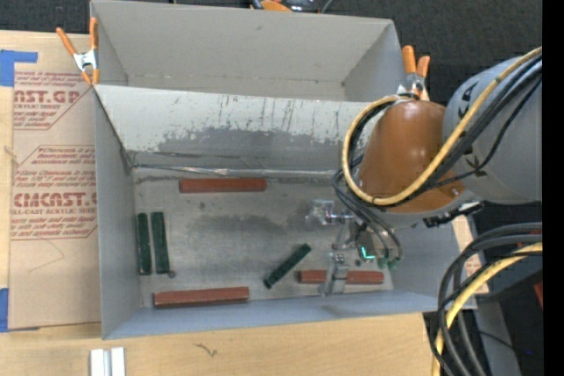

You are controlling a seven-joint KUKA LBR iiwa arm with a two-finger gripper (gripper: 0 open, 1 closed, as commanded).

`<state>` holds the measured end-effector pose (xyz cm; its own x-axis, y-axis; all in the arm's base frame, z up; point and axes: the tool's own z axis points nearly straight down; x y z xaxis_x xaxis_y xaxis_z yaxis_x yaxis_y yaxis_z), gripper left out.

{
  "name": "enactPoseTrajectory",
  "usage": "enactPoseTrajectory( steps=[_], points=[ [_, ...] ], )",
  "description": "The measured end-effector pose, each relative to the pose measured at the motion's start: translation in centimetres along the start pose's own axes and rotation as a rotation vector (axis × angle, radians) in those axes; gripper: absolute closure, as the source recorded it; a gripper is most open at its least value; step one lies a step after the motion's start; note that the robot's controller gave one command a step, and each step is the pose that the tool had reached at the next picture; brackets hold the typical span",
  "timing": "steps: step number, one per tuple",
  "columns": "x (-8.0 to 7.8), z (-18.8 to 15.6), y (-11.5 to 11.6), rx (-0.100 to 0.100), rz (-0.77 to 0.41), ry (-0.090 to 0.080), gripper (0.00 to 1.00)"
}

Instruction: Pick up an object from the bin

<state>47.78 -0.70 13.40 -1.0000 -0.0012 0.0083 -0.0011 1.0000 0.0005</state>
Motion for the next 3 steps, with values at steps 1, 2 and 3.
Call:
enactPoseTrajectory(
  steps=[1, 2, 3],
  points=[
    [-0.6, 6.6, -0.3, 0.001, -0.095, -0.018, 0.0],
    [-0.3, 6.5, -0.3, 0.001, -0.096, -0.008, 1.0],
    [-3.2, -9.8, -3.4, 0.003, -0.112, -0.018, 1.0]
  ],
)
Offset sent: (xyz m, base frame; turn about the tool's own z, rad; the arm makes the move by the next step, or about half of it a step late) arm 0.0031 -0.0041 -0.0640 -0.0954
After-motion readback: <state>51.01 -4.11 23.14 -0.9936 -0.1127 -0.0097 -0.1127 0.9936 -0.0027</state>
